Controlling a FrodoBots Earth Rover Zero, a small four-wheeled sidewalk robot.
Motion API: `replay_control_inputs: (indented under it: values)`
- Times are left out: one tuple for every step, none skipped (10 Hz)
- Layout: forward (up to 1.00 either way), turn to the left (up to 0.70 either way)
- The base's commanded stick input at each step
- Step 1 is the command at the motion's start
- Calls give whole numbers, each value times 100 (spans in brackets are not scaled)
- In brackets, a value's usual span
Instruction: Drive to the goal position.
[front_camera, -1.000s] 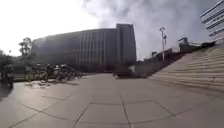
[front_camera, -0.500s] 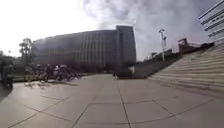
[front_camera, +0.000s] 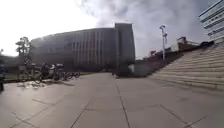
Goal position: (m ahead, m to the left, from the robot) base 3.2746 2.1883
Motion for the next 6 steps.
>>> replay_control_inputs:
  values:
    - [70, 0]
    - [70, 0]
    - [70, 0]
    - [70, 0]
    - [70, 0]
    - [70, 0]
